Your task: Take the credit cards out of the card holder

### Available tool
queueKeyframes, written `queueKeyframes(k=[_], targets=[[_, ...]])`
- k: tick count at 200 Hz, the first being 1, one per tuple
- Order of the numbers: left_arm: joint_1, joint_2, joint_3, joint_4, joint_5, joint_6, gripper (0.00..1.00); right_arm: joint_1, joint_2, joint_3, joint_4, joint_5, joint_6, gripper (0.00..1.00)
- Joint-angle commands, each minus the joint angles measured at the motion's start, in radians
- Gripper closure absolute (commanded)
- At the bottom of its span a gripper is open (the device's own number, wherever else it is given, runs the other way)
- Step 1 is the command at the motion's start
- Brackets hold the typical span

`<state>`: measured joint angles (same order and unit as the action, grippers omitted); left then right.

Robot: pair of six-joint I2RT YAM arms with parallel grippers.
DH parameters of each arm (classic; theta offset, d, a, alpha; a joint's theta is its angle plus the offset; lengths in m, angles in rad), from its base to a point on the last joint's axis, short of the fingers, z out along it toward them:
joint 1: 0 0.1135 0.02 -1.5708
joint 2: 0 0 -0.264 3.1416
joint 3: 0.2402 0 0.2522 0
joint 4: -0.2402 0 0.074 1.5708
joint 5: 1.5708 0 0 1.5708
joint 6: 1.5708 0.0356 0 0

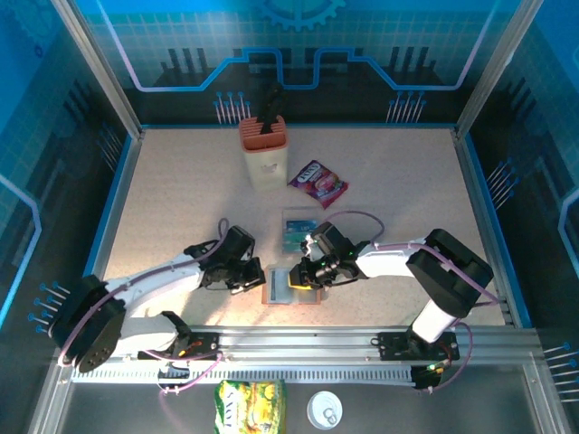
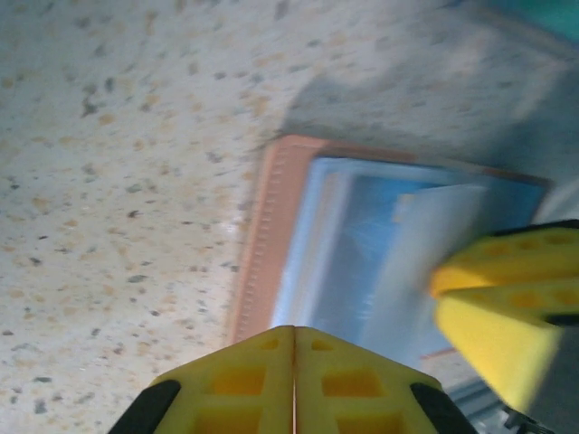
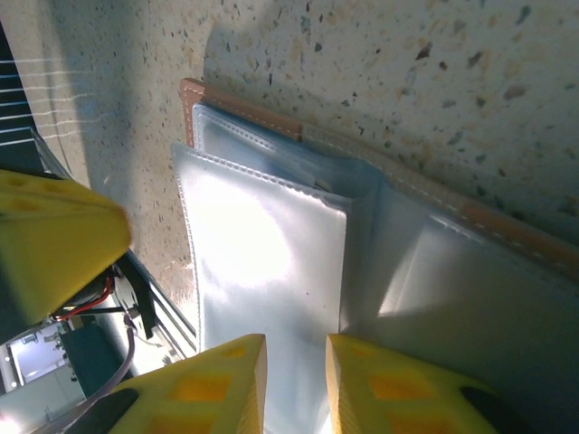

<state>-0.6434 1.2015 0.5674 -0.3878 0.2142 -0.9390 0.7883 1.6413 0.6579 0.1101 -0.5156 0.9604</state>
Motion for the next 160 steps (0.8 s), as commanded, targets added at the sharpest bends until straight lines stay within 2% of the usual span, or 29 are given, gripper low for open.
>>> queueKeyframes(k=[1, 30, 39, 56, 83, 100, 160], targets=[[0.002, -0.044, 0.024, -0.001, 0.013, -0.021, 0.88, -0.011, 0.019, -0.016, 0.026, -0.034, -0.012, 0.76], [-0.002, -0.032, 0.019, 0.069, 0.064, -0.053, 0.82, -0.011, 0.032, -0.019, 0.034, -0.041, -0.01, 0.76], [-0.004, -0.028, 0.013, 0.096, 0.081, -0.059, 0.77, -0.012, 0.031, -0.022, 0.035, -0.041, -0.012, 0.76], [-0.003, -0.01, 0.007, 0.115, 0.095, -0.068, 0.61, -0.013, 0.028, -0.025, 0.033, -0.041, -0.012, 0.76], [-0.004, 0.011, -0.022, 0.167, 0.114, -0.091, 0.56, -0.012, 0.022, -0.032, 0.037, -0.038, -0.01, 0.77], [-0.005, 0.027, -0.053, 0.232, 0.127, -0.117, 0.5, -0.012, 0.024, -0.032, 0.039, -0.044, -0.012, 0.77], [-0.025, 0.086, -0.085, 0.323, 0.14, -0.15, 0.5, -0.013, 0.032, -0.043, 0.085, -0.059, 0.014, 0.78]])
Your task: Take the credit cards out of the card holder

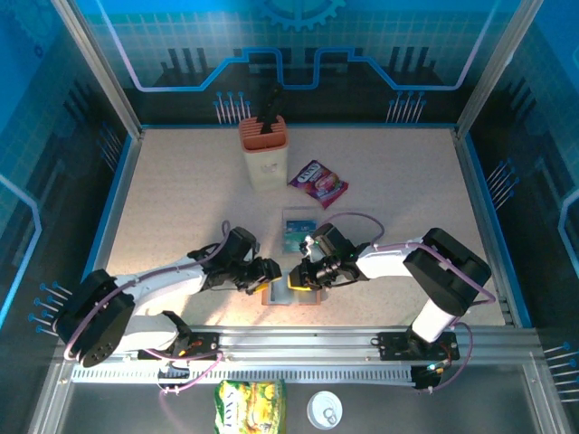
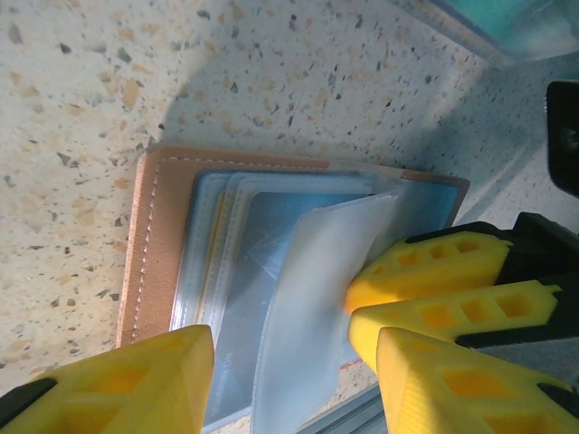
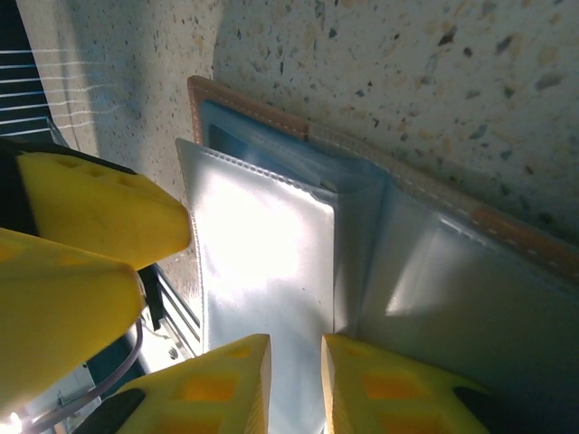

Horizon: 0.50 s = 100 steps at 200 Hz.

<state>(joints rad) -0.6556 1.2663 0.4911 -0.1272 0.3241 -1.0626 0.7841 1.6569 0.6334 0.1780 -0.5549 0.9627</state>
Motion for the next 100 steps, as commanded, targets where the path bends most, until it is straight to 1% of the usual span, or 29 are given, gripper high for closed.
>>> queueKeyframes(k=[1, 41, 67, 100], targets=[[-0.012, 0.022, -0.009, 0.063, 0.032, -0.026, 0.5, -0.009, 0.017, -0.018, 0.017, -0.02, 0.011, 0.78], [-0.028, 0.059, -0.01, 0.116, 0.038, -0.045, 0.6, -0.011, 0.009, -0.025, 0.02, -0.017, 0.013, 0.79], [-0.034, 0.058, -0.001, 0.115, 0.035, -0.045, 0.65, -0.01, 0.005, -0.028, 0.02, -0.023, 0.016, 0.79], [-0.034, 0.046, 0.019, 0.096, 0.035, -0.04, 0.69, -0.01, -0.036, -0.019, -0.009, -0.011, 0.012, 0.79]])
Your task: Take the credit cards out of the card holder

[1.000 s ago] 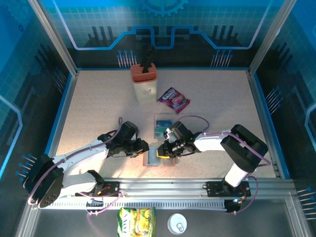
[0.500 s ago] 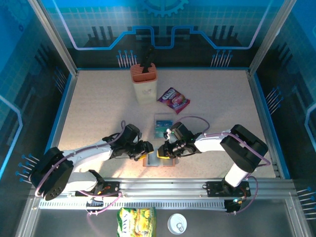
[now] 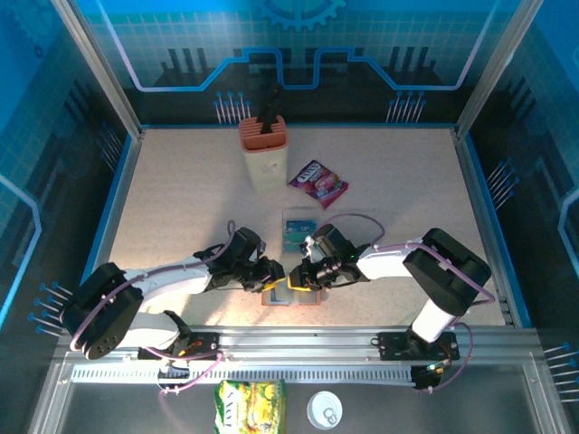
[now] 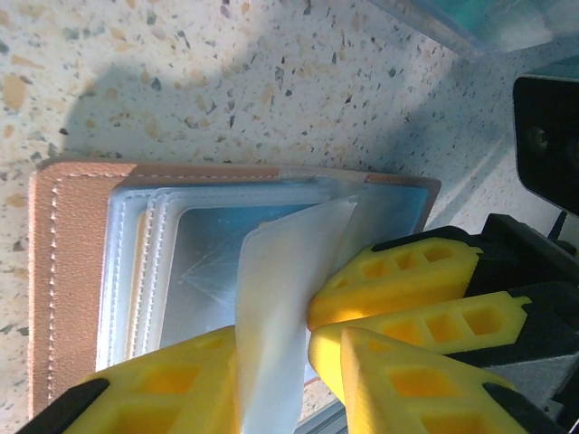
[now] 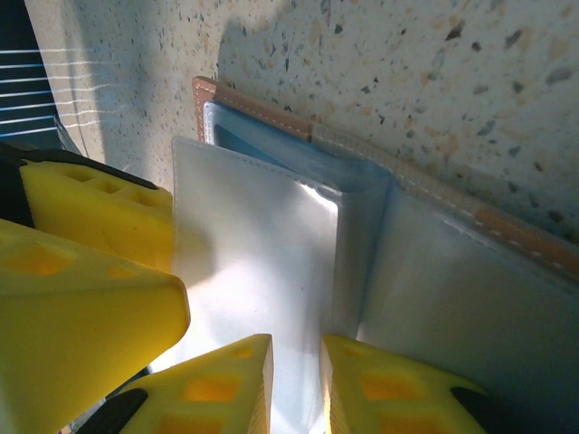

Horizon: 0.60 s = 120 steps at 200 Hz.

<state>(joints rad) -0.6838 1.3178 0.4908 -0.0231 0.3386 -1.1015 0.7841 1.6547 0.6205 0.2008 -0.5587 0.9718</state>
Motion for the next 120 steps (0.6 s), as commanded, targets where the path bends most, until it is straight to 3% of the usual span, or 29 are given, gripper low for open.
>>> queueKeyframes(k=[1, 88, 120], targets=[[-0.006, -0.005, 0.02, -0.01, 0.02, -0.001, 0.7, -0.01, -0.035, -0.005, -0.035, -0.007, 0.002, 0.79], [-0.077, 0.024, 0.156, -0.091, 0.021, 0.048, 0.78, -0.047, -0.343, 0.104, -0.457, 0.13, -0.13, 0.75], [-0.104, 0.106, 0.235, -0.127, 0.022, 0.094, 0.72, -0.094, -0.481, 0.099, -0.561, 0.166, -0.154, 0.74]])
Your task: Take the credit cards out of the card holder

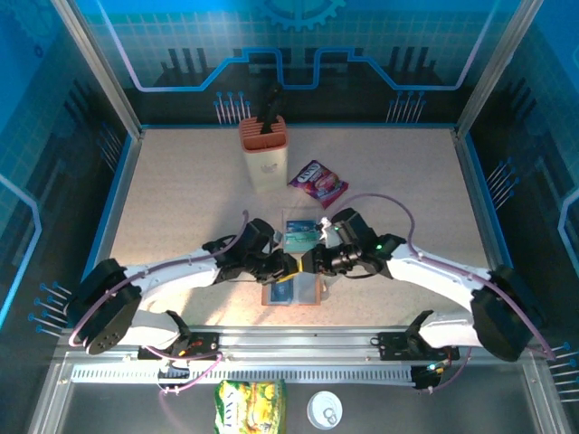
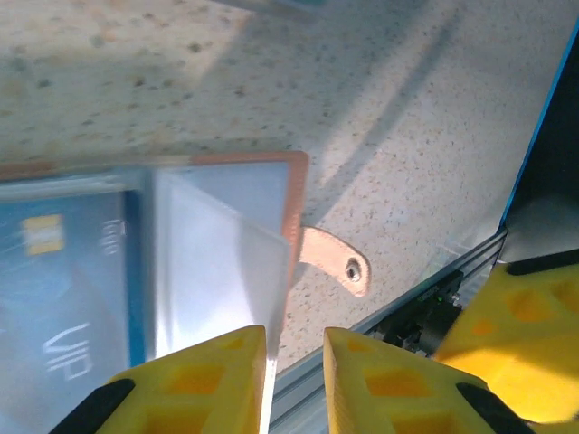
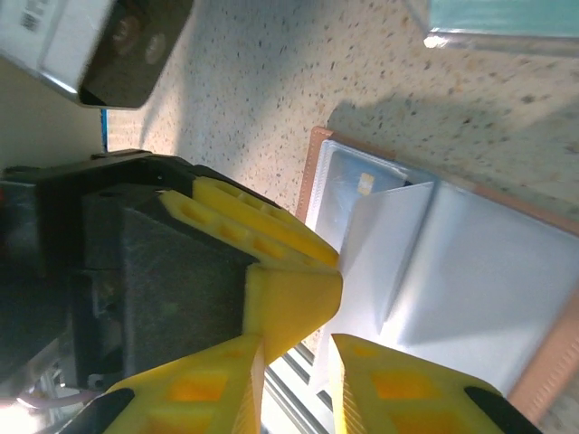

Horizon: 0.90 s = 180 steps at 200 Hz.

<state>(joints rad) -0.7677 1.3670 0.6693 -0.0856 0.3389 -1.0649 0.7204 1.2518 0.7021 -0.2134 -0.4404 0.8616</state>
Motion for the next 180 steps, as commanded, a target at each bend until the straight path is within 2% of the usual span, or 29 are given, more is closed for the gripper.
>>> queueKeyframes(k=[1, 32, 48, 122, 180], targets=[[-0.021, 0.06, 0.059, -0.064, 0.022, 0.058, 0.72, -0.031, -0.083, 0.018, -0.149, 0.049, -0.044, 0.74], [-0.056, 0.142, 0.124, -0.047, 0.037, 0.066, 0.52, -0.073, -0.182, -0.01, -0.204, 0.065, -0.046, 0.73], [-0.074, 0.19, 0.156, -0.048, 0.038, 0.07, 0.47, -0.091, -0.225, -0.037, -0.218, 0.071, -0.039, 0.73], [-0.094, 0.334, 0.266, -0.157, -0.016, 0.126, 0.44, -0.11, -0.309, -0.119, -0.211, 0.064, 0.013, 0.73], [-0.081, 0.198, 0.277, -0.217, -0.097, 0.153, 0.43, -0.107, -0.328, -0.144, -0.17, 0.05, 0.047, 0.73]])
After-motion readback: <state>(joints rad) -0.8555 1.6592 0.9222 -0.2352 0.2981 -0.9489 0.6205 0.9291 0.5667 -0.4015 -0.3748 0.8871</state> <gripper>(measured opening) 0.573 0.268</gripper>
